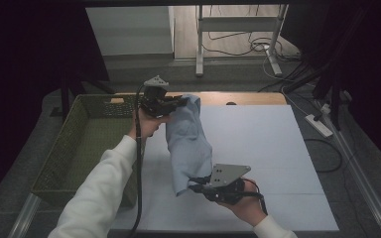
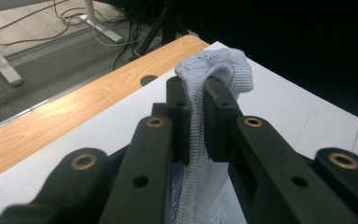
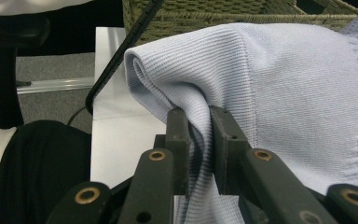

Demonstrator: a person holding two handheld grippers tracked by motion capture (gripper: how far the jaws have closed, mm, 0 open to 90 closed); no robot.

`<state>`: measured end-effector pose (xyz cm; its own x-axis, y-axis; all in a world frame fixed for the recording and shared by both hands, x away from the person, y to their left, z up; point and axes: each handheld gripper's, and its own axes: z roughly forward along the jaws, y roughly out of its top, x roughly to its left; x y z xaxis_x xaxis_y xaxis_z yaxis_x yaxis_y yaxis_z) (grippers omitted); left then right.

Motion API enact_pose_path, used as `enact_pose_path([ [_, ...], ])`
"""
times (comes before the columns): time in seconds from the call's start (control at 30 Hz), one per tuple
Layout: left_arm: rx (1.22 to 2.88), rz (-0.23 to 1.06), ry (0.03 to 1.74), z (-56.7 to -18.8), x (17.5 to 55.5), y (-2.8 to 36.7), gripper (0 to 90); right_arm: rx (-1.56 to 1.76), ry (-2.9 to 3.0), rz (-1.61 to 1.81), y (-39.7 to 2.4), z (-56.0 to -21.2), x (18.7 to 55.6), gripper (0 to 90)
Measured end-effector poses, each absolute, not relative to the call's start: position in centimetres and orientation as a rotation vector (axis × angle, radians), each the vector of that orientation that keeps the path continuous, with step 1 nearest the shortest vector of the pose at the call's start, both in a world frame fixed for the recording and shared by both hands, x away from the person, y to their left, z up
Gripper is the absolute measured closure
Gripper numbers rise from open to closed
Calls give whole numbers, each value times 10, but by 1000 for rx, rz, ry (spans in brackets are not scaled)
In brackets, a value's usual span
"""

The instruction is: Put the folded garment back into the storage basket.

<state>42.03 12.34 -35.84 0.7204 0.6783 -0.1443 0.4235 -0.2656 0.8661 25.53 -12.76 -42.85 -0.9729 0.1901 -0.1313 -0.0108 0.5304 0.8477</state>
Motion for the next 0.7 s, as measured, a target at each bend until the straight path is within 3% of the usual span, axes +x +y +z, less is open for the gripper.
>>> enact_pose_path([
  [0.7,1875,360,882,-346,413,152,819,101,2548,1446,-104,-421,263,785],
])
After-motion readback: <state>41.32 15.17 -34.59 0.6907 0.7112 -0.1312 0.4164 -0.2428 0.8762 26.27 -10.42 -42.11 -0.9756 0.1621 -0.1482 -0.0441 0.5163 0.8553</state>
